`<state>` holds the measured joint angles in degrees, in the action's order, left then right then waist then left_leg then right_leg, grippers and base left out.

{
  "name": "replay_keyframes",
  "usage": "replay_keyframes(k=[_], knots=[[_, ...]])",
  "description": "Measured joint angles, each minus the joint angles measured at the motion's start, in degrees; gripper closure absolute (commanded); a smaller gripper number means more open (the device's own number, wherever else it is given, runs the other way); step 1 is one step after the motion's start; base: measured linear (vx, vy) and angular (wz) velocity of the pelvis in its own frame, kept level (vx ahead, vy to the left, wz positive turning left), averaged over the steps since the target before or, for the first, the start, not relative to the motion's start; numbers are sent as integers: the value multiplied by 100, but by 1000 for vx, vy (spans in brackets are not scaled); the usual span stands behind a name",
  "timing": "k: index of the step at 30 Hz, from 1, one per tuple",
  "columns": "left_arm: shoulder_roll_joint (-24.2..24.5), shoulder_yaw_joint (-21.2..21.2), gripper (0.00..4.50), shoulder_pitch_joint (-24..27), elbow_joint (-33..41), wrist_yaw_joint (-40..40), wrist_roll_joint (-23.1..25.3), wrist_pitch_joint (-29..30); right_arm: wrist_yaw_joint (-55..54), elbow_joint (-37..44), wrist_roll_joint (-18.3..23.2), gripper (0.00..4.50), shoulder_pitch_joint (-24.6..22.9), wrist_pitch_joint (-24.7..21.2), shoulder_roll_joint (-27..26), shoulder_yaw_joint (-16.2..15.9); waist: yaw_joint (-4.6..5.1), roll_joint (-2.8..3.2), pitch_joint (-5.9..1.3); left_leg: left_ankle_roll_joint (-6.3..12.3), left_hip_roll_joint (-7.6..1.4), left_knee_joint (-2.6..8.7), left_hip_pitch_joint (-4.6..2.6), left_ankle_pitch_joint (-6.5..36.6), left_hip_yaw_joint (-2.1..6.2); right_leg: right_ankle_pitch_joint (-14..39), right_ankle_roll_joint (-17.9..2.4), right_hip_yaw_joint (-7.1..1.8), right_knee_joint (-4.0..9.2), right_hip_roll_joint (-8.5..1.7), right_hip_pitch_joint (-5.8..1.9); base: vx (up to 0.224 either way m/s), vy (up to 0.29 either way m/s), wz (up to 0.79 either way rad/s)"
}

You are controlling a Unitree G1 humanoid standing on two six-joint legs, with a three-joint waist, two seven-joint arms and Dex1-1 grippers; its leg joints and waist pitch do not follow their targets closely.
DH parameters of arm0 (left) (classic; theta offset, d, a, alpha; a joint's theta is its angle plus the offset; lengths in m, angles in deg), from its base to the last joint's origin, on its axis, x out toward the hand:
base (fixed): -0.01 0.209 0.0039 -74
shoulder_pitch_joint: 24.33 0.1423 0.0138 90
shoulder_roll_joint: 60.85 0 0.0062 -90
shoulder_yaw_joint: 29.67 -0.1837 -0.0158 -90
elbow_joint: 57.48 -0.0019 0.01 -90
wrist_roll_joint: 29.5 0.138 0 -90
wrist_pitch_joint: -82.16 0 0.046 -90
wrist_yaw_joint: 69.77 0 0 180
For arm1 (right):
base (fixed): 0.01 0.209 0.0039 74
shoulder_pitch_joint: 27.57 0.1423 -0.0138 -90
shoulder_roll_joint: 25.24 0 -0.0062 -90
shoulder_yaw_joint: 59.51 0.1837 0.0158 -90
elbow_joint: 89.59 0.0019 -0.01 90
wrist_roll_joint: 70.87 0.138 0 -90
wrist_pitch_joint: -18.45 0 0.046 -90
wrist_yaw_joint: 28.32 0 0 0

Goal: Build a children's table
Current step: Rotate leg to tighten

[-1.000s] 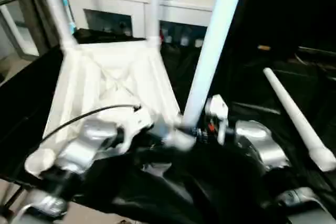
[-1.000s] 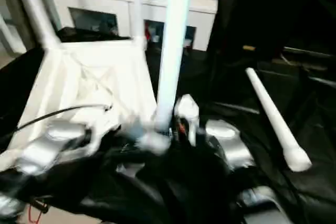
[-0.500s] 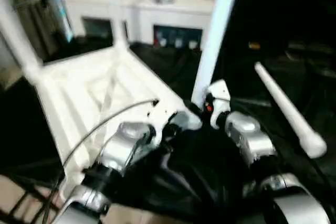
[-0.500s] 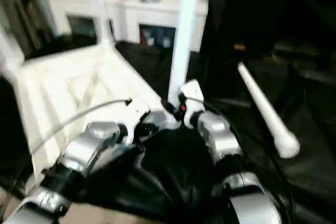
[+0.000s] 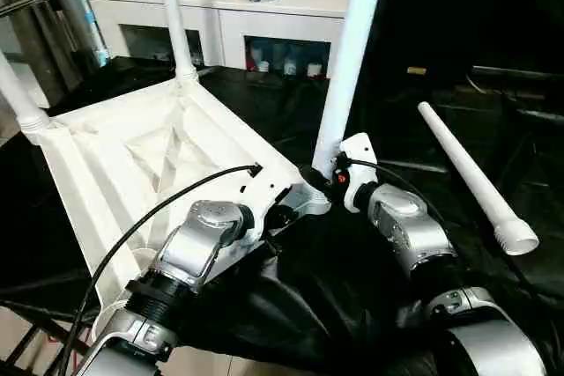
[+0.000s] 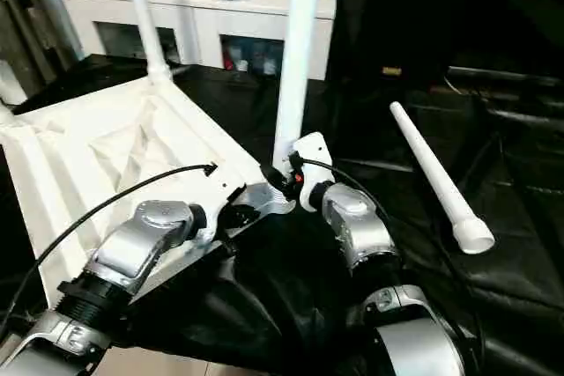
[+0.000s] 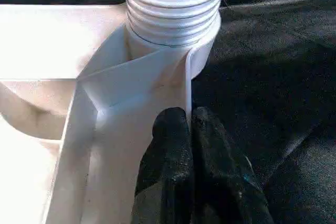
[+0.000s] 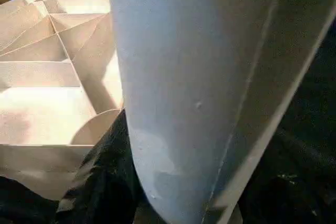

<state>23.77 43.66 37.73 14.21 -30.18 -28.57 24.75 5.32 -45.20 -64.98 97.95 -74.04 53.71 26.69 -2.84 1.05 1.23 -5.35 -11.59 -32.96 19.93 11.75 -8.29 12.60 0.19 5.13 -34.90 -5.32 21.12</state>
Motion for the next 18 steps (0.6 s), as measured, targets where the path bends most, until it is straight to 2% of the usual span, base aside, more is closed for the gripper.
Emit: replay_keyframes(k=[1, 3, 5, 7, 9, 10, 13, 18], knots=[[29, -2, 450, 17, 29, 19, -2, -9, 0, 6, 5, 223, 7, 0, -13, 3, 10, 0, 1, 0, 0, 4, 0, 0, -1, 0, 0, 0, 0, 0, 3, 0, 0, 0], [84, -4, 450, 73, 136, 47, -7, -10, 7, 45, 24, 223, 12, 0, -53, 24, 35, -3, 4, 0, -1, 8, 6, 0, 0, 0, 0, 1, 0, 2, 13, 0, 0, 0], [145, -4, 450, 98, 207, 121, -11, -17, 72, 78, 40, 183, 9, 0, -67, 48, 60, -4, 5, 0, -2, 16, 15, 0, -3, 0, 0, 1, 0, 3, 26, 0, 0, 0], [188, -4, 450, 130, 296, 183, -25, -25, 157, 116, 71, 182, -29, -73, -69, 53, 67, -3, 19, -1, -2, 25, 19, -1, -7, -2, -3, 1, 0, 3, 32, 0, 0, 0], [238, -5, 450, 153, 361, 251, -37, -80, 179, 184, 77, 158, -50, -104, -67, 68, 66, -5, 40, -4, -4, 34, 29, -2, -16, -5, -7, 0, 0, 2, 43, 0, 0, 0], [289, -4, 450, 164, 400, 291, -51, -114, 225, 240, 79, 136, -56, -124, -68, 68, 53, -11, 46, -14, -7, 47, 30, -9, -23, -12, -20, -1, -5, 3, 52, 0, 0, 0], [421, 2, 450, 310, 650, 400, -107, -162, 456, 382, 126, 126, -62, -252, -73, 61, 22, -9, 51, -46, -25, 61, 52, -31, -45, -20, -43, 0, -5, 16, 79, 0, 0, 0], [555, 10, 450, 333, 814, 567, -126, -166, 695, 422, 134, 80, -124, -386, -52, 46, -28, 16, 73, -14, -29, 61, 84, -102, -63, 0, -60, 3, 3, 17, 100, 0, 0, 0]])
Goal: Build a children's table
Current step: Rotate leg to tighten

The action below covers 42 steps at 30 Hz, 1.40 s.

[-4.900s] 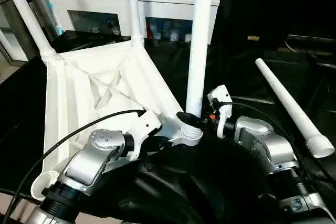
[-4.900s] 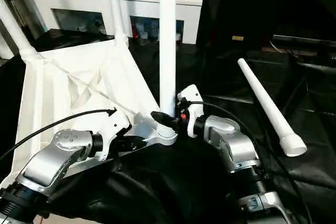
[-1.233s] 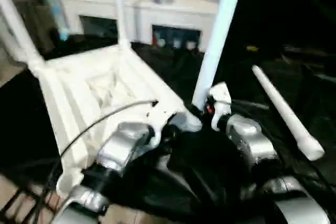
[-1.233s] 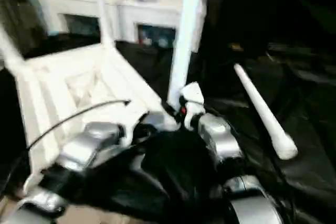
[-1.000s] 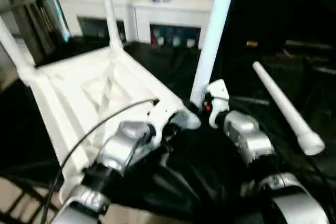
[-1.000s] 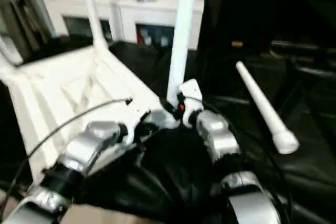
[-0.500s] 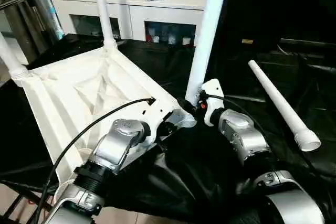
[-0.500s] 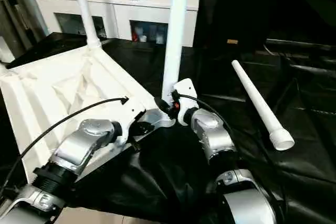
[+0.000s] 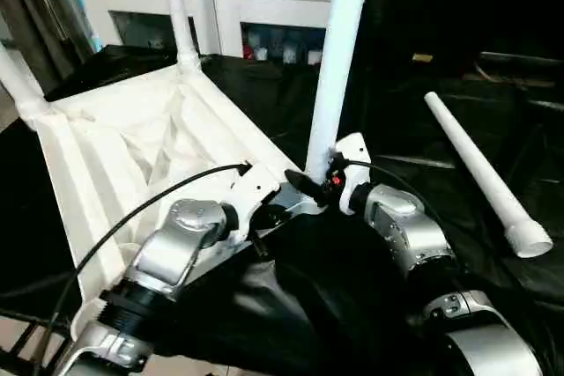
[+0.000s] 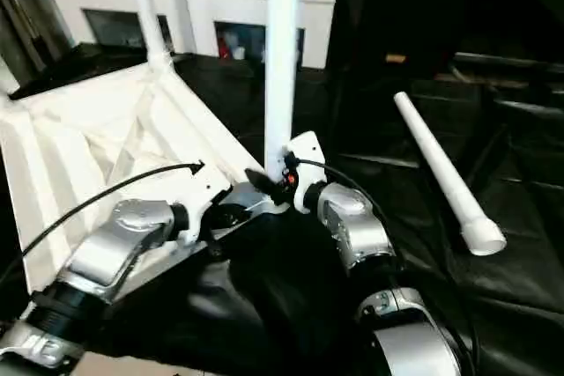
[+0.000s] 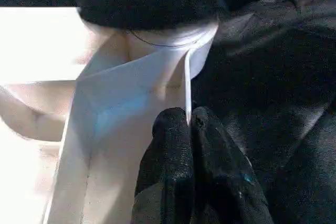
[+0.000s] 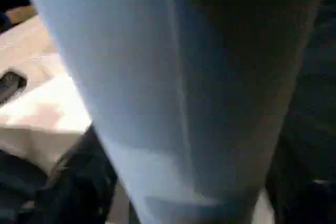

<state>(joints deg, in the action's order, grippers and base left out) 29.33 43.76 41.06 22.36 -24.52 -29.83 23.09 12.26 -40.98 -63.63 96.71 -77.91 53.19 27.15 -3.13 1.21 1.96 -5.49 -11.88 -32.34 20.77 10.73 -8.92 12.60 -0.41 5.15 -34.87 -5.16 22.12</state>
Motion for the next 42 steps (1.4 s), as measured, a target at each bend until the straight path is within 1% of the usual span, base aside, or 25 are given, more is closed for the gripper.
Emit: replay_keyframes(k=[1, 3, 6, 9, 12, 14, 19, 25, 26, 29, 36, 42], knots=[[28, 0, 450, 0, 38, 24, 0, -6, 39, 2, -11, 68, -18, -41, 29, -35, -8, 4, 2, 2, 0, -5, 17, 0, -2, 0, 0, 0, 1, -2, 16, 0, 0, 0], [51, 1, 450, 0, 58, 63, -5, -26, 108, 32, -16, 49, -32, -62, 69, -62, -19, 6, 3, 5, 1, -12, 24, -2, -6, -1, 0, 0, -4, -4, 38, 0, 0, 0], [150, -5, 450, 25, 70, 214, -67, -121, 367, 260, -31, 49, -110, -192, 214, -213, -26, 10, 6, 12, 0, -13, 33, -7, -11, -1, 0, 0, -12, -3, 55, 0, 0, 0], [302, -22, 450, 109, 132, 493, -152, -262, 793, 617, -27, 49, -307, -279, 457, -365, -71, 23, 14, 13, -1, -14, 36, -8, -13, -1, 0, 1, -13, -4, 56, 0, 0, 0], [449, -84, 450, 156, 170, 833, -228, -410, 1295, 1029, 11, 49, -566, -339, 740, -444, -164, 25, 18, 14, -1, -27, 43, -8, -15, -1, 0, 0, -14, -5, 56, 0, 0, 0], [542, -150, 450, 176, 188, 1069, -249, -543, 1584, 1366, 108, 49, -720, -411, 956, -526, -220, 29, 20, 18, -1, -34, 49, -10, -16, -2, 1, 0, -17, -8, 56, 0, 0, 0], [802, -253, 450, 261, 262, 1603, -404, -751, 2228, 2025, 237, 49, -1049, -550, 1372, -756, -272, 44, 29, 24, -4, -56, 54, -14, -21, -5, 3, -2, -36, -12, 56, 0, 0, 0], [974, -402, 450, 264, 265, 2017, -441, -1033, 2575, 2494, 240, 49, -1290, -747, 1634, -909, -311, 47, 30, 21, -10, -80, 51, -14, -21, -10, 5, -4, -60, -12, 50, 0, 0, 0], [996, -423, 450, 264, 265, 2070, -441, -1079, 2615, 2555, 244, 65, -1320, -786, 1678, -941, -315, 47, 30, 17, -10, -83, 50, -12, -21, -10, 5, -5, -63, -12, 48, 0, 0, 0], [1030, -465, 450, 264, 264, 2144, -441, -1134, 2625, 2621, 315, 76, -1377, -861, 1706, -965, -317, 47, 30, 8, -10, -98, 49, -7, -21, -10, 5, -11, -80, -12, 48, 0, 0, 0], [1076, -470, 450, 264, 259, 2264, -441, -1165, 2619, 2666, 340, 141, -1405, -909, 1670, -983, -315, 48, 30, 2, -12, -124, 44, -4, -19, -10, 5, -17, -110, -13, 49, 0, 0, 0], [1094, -470, 450, 266, 255, 2312, -444, -1167, 2600, 2645, 426, 159, -1462, -914, 1599, -945, -323, 53, 29, 2, -11, -130, 44, -3, -18, -10, 5, -20, -114, -13, 47, 0, 0, 0]])
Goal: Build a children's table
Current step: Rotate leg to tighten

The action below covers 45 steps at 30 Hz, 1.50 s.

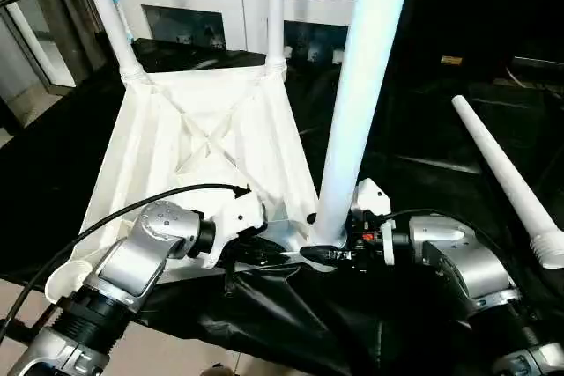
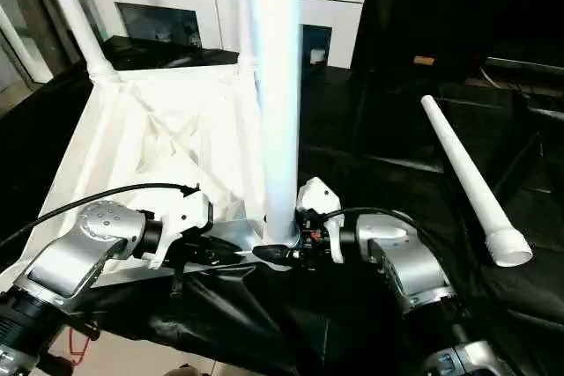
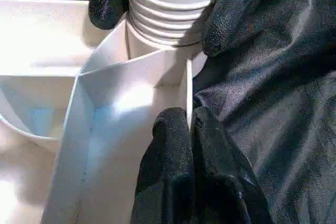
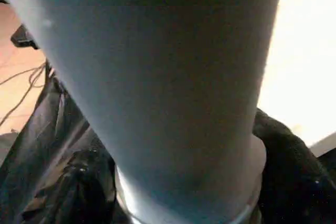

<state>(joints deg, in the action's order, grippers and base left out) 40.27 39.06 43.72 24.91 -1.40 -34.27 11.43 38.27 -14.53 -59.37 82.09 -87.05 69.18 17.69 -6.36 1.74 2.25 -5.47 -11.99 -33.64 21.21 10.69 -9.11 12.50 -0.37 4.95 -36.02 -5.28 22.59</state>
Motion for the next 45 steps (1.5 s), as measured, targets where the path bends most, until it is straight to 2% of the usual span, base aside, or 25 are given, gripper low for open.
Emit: replay_keyframes(k=[8, 12, 15, 19, 22, 28, 31, 34, 35, 36, 37, 40, 42, 45], knots=[[0, 8, 450, 6, -79, -25, 0, 12, -60, -321, 87, 162, -75, 256, -176, 145, 13, 8, -2, -3, 0, -1, -16, -1, 2, 0, 0, 0, -11, 0, -12, 0, 0, 0], [-6, 20, 450, 9, -117, -46, 0, 31, -170, -377, 113, 162, -100, 324, -251, 161, 39, 76, -4, -4, 1, -11, -21, 0, 11, -2, -2, 0, -10, 0, -26, 0, 0, 0], [-98, 114, 450, 9, -273, -221, 4, 61, -527, -634, 45, 163, -49, 474, -452, 237, 107, 97, -6, -5, 1, -8, -22, 0, 12, -4, -3, 1, -14, 1, -42, 0, 0, 0], [-704, 347, 450, -339, -962, -1211, 237, 172, -2293, -1655, -230, 164, 483, 828, -1104, 574, 319, 125, -5, -10, 7, -4, -48, -2, 27, -35, -7, -3, -2, 1, -54, 0, 0, 0], [-1189, 394, 450, -529, -1326, -1864, 295, 236, -3249, -2108, -281, 165, 719, 951, -1394, 809, 369, 127, -8, -10, 8, -3, -76, -1, 27, -28, 9, -7, -1, 2, -74, 0, 0, 0], [-1870, 524, 450, -866, -1846, -2845, 419, 430, -4696, -2847, -479, 165, 1277, 1018, -1787, 1020, 333, 121, -18, -10, 11, 10, -77, -2, 21, -26, 16, -7, -1, 2, -75, 0, 0, 0], [-1980, 523, 450, -912, -1910, -3007, 523, 434, -4938, -3245, -563, 165, 1504, 1191, -1888, 1070, 332, 107, -27, -10, 10, 11, -76, -2, 20, -25, 18, -8, -1, 2, -74, 0, 0, 0], [-1981, 510, 450, -908, -1909, -3005, 557, 416, -4939, -3436, -564, 165, 1576, 1352, -1916, 1105, 340, 105, -28, -10, 10, 12, -75, -2, 20, -25, 19, -8, 3, 2, -73, 0, 0, 0], [-1978, 507, 450, -904, -1905, -3004, 561, 407, -4934, -3465, -562, 131, 1586, 1378, -1921, 1118, 343, 105, -28, -10, 10, 12, -75, -2, 19, -25, 19, -8, 5, 2, -73, 0, 0, 0], [-1962, 498, 450, -896, -1894, -2999, 563, 395, -4924, -3482, -557, 131, 1599, 1381, -1925, 1122, 350, 105, -28, -10, 10, 14, -75, -2, 19, -25, 19, -8, 6, 2, -73, 0, 0, 0], [-1943, 484, 450, -885, -1883, -2993, 565, 370, -4919, -3502, -553, 95, 1612, 1387, -1937, 1130, 356, 105, -28, -10, 10, 15, -75, -2, 19, -25, 19, -8, 8, 2, -72, 0, 0, 0], [-1857, 445, 450, -788, -1746, -2902, 568, 279, -4863, -3571, -531, 88, 1658, 1408, -1963, 1163, 355, 108, -29, -10, 10, 26, -71, -1, 19, -24, 19, -8, 14, 2, -69, 0, 0, 0], [-1729, 435, 450, -717, -1631, -2745, 564, 212, -4715, -3643, -511, 65, 1642, 1429, -1933, 1179, 363, 112, -27, -10, 10, 39, -65, -2, 19, -28, 13, -7, 21, 2, -61, 0, 0, 0], [-1609, 444, 450, -648, -1521, -2601, 546, 112, -4548, -3635, -500, 65, 1641, 1485, -1890, 1179, 376, 121, -22, -10, 9, 49, -53, -2, 11, -34, 2, -5, 23, 3, -50, 0, 0, 0]])
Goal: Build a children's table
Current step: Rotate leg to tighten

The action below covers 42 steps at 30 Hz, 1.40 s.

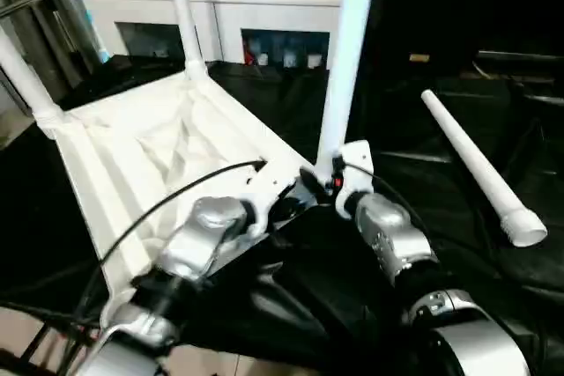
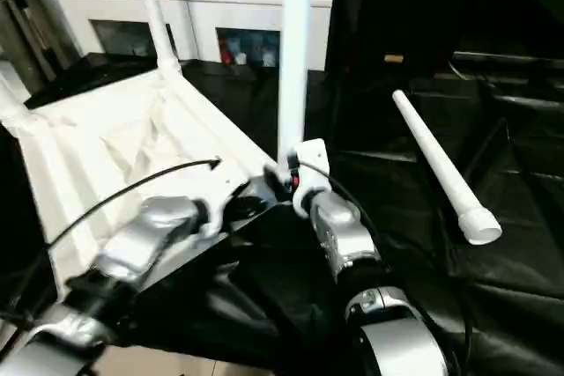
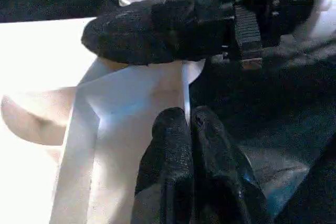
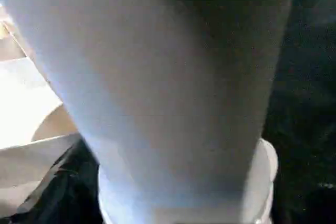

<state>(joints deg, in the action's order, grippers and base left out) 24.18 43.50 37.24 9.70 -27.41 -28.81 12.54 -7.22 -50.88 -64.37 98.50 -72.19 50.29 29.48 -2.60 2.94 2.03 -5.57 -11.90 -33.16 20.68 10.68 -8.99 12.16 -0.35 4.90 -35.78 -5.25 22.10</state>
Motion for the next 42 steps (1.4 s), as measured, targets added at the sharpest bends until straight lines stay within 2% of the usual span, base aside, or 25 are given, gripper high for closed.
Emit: replay_keyframes(k=[4, 7, 10, 14, 18, 24, 25, 27, 29, 36, 39, 42], knots=[[350, -14, 450, 174, 288, 506, -112, -185, 849, 549, 13, 65, -249, -72, 321, -281, -14, 37, 19, 4, -1, -6, 43, -2, 0, 1, 0, 7, 14, 2, 31, 0, 0, 0], [529, -51, 450, 216, 414, 809, -199, -250, 1398, 1056, 16, 65, -469, -193, 609, -488, -102, 40, 21, 42, -5, -34, 72, -25, 1, 1, 0, 12, 14, 1, 61, 0, 0, 0], [811, -190, 450, 371, 641, 1409, -339, -504, 2514, 2010, 214, 65, -975, -358, 1232, -785, -258, 41, 22, 77, -5, -69, 144, -23, -3, 1, 0, 6, 30, -5, 87, 0, 0, 0], [1061, -280, 450, 407, 708, 1915, -397, -694, 3330, 2617, 359, 65, -1264, -503, 1666, -978, -338, 40, 22, 99, -6, -82, 150, -31, -36, -2, 2, -22, 28, -14, 82, 0, 0, 0], [1219, -385, 450, 478, 847, 2236, -461, -740, 3859, 3012, 450, 65, -1469, -630, 2007, -1115, -349, 35, 26, 93, -6, -80, 135, -29, -83, -1, 4, -100, 10, -11, 84, 0, 0, 0], [1550, -525, 450, 544, 982, 2797, -542, -841, 4469, 3553, 479, 65, -1641, -879, 2327, -1445, -356, 27, 28, 96, -4, -83, 135, -32, -85, -11, 21, -112, 5, -9, 81, 0, 0, 0], [1551, -547, 450, 544, 982, 2822, -542, -858, 4522, 3585, 484, 79, -1651, -905, 2349, -1460, -356, 27, 27, 96, -3, -83, 135, -32, -85, -11, 21, -115, 2, -9, 81, 0, 0, 0], [1543, -558, 450, 544, 982, 2840, -542, -884, 4561, 3656, 486, 89, -1682, -939, 2381, -1462, -352, 27, 28, 96, -1, -83, 135, -33, -85, -12, 23, -118, 0, -9, 81, 0, 0, 0], [1527, -559, 450, 544, 981, 2840, -541, -886, 4561, 3681, 491, 119, -1703, -961, 2374, -1473, -340, 27, 27, 95, -1, -84, 134, -33, -84, -14, 26, -118, -4, -9, 81, 0, 0, 0], [1502, -555, 450, 567, 981, 2844, -557, -885, 4512, 3837, 513, 162, -1817, -1073, 2362, -1464, -339, 28, 25, 95, -1, -86, 134, -33, -83, -14, 26, -118, -5, -8, 80, 0, 0, 0], [1503, -539, 450, 576, 981, 2844, -560, -876, 4445, 3863, 512, 167, -1831, -1114, 2326, -1454, -330, 30, 24, 95, -1, -88, 132, -33, -83, -14, 26, -118, -6, -8, 79, 0, 0, 0], [1416, -423, 450, 576, 883, 2738, -548, -768, 4115, 3773, 495, 171, -1851, -1137, 2069, -1341, -277, 28, 23, 94, -1, -89, 128, -34, -83, -18, 29, -118, -12, -7, 78, 0, 0, 0]])
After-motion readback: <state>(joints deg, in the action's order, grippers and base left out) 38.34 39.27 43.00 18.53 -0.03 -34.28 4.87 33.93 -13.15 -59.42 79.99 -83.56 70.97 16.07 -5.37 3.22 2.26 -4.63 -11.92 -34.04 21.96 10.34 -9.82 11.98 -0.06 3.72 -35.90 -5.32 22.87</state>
